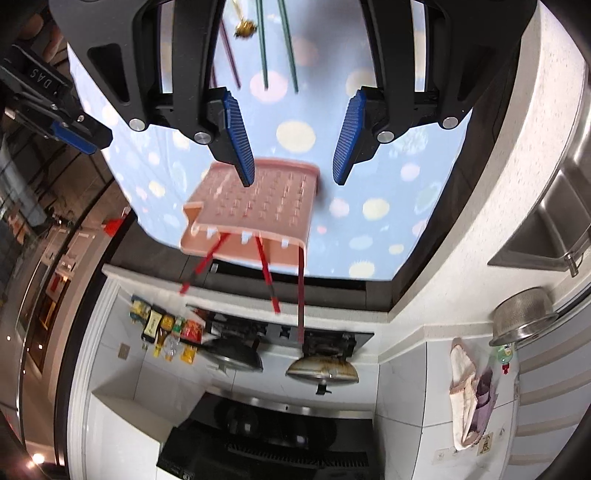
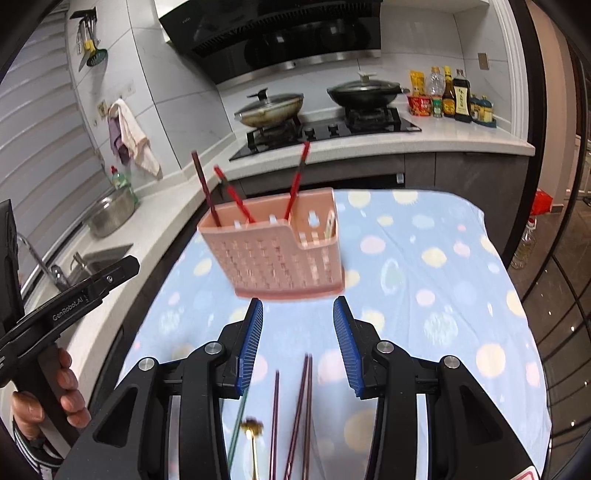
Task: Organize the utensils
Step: 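Lower the chopsticks into the holder and open both tools, then move both open tools back down to the remaining utensils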
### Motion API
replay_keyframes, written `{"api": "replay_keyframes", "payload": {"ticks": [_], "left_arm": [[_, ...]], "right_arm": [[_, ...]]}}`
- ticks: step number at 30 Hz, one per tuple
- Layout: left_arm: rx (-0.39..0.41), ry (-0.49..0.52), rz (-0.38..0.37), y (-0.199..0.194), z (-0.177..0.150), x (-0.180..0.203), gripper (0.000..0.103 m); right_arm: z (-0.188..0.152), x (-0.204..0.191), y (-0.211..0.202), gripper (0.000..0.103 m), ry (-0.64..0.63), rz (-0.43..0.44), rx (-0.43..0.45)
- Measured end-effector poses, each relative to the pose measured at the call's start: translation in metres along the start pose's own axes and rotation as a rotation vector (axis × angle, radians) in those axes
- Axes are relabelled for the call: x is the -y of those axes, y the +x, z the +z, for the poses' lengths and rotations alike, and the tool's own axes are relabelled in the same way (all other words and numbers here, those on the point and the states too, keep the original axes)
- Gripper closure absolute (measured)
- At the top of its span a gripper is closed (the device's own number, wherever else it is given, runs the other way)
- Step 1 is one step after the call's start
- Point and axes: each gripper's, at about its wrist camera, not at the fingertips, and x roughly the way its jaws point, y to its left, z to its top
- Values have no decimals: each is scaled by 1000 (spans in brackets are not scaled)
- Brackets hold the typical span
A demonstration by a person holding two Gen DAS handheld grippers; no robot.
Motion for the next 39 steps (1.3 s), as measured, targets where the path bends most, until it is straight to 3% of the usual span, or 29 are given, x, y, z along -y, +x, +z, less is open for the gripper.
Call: {"api": "replay_keyframes", "payload": {"ticks": [12, 20, 31, 39], "left_arm": [[-170, -19, 33, -9, -110, -7, 61], [-252, 1, 42, -13, -158, 1, 61], [-321, -2, 26, -20, -195, 8, 61], [-333, -8, 15, -22, -200, 7, 61]], "right_arm": [[-110, 12, -10, 63, -18, -56, -158], [-158, 8, -4, 64, -54, -49, -256], [-180, 1, 3, 81, -67, -20, -319], [-184, -3, 8, 83, -78, -21, -333]]}}
